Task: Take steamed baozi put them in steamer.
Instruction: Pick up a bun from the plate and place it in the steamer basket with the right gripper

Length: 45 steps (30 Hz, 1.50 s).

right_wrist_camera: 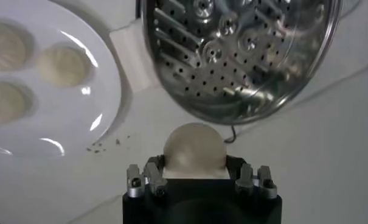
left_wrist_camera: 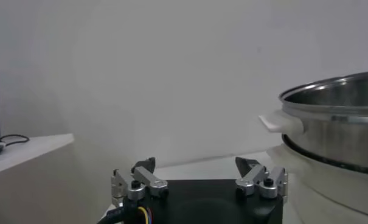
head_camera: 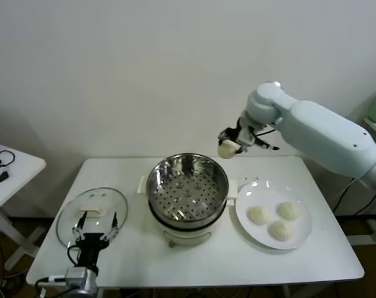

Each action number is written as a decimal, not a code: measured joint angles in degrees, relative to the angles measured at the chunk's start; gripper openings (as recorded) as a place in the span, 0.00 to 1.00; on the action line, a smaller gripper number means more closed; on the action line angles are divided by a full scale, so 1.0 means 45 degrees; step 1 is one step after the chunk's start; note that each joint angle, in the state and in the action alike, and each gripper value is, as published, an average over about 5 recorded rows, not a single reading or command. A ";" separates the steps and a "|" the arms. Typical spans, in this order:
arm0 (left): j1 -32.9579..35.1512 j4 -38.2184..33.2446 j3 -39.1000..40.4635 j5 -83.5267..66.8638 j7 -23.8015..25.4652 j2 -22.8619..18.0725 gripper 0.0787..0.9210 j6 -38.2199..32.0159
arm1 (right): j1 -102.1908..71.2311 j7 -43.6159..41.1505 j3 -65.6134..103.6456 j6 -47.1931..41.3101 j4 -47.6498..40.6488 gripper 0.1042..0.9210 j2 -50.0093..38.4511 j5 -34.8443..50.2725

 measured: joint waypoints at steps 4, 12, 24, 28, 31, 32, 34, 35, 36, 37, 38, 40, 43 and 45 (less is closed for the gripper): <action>0.0085 -0.0099 -0.0026 0.0006 0.0009 0.0000 0.88 0.0022 | -0.0091 0.0046 -0.0190 0.0184 -0.0069 0.69 0.0780 -0.0343; 0.0249 -0.0257 -0.0076 0.0005 0.0059 -0.0002 0.88 0.0037 | -0.0548 0.0105 -0.0392 0.0477 -0.0875 0.69 0.2254 -0.1069; 0.0457 -0.0204 -0.0180 -0.0075 0.0174 0.0025 0.88 -0.0087 | -0.1330 0.0102 -0.0646 0.0593 -0.1844 0.69 0.2983 -0.1915; 0.0447 -0.0148 -0.0170 -0.0078 0.0178 0.0027 0.88 -0.0097 | -0.1563 0.0110 -0.0647 0.0638 -0.2071 0.69 0.3115 -0.2164; 0.0444 -0.0112 -0.0167 -0.0080 0.0181 0.0029 0.88 -0.0100 | -0.1711 0.0132 -0.0646 0.0664 -0.2206 0.69 0.3203 -0.2331; 0.0442 -0.0099 -0.0167 -0.0080 0.0182 0.0032 0.88 -0.0101 | -0.1755 0.0142 -0.0639 0.0676 -0.2247 0.69 0.3237 -0.2392; 0.0436 -0.0077 -0.0168 -0.0080 0.0182 0.0039 0.88 -0.0102 | -0.1841 0.0164 -0.0611 0.0698 -0.2320 0.69 0.3302 -0.2515; 0.0434 -0.0068 -0.0169 -0.0080 0.0183 0.0043 0.88 -0.0102 | -0.1882 0.0175 -0.0592 0.0712 -0.2352 0.69 0.3332 -0.2575; 0.0432 -0.0059 -0.0169 -0.0081 0.0183 0.0046 0.88 -0.0103 | -0.1920 0.0188 -0.0571 0.0727 -0.2379 0.69 0.3360 -0.2634; 0.0431 -0.0051 -0.0170 -0.0081 0.0183 0.0049 0.88 -0.0104 | -0.1956 0.0203 -0.0550 0.0745 -0.2400 0.69 0.3383 -0.2694; 0.0431 -0.0043 -0.0170 -0.0081 0.0183 0.0051 0.88 -0.0106 | -0.1989 0.0217 -0.0530 0.0767 -0.2418 0.70 0.3403 -0.2751; 0.0432 -0.0030 -0.0170 -0.0081 0.0183 0.0053 0.88 -0.0112 | -0.2047 0.0243 -0.0480 0.0824 -0.2447 0.72 0.3436 -0.2866; 0.0436 -0.0014 -0.0170 -0.0081 0.0182 0.0058 0.88 -0.0119 | -0.2088 0.0258 -0.0384 0.0940 -0.2469 0.80 0.3462 -0.3032; 0.0438 -0.0009 -0.0170 -0.0081 0.0179 0.0062 0.88 -0.0122 | -0.2077 0.0245 -0.0309 0.1036 -0.2461 0.85 0.3459 -0.3112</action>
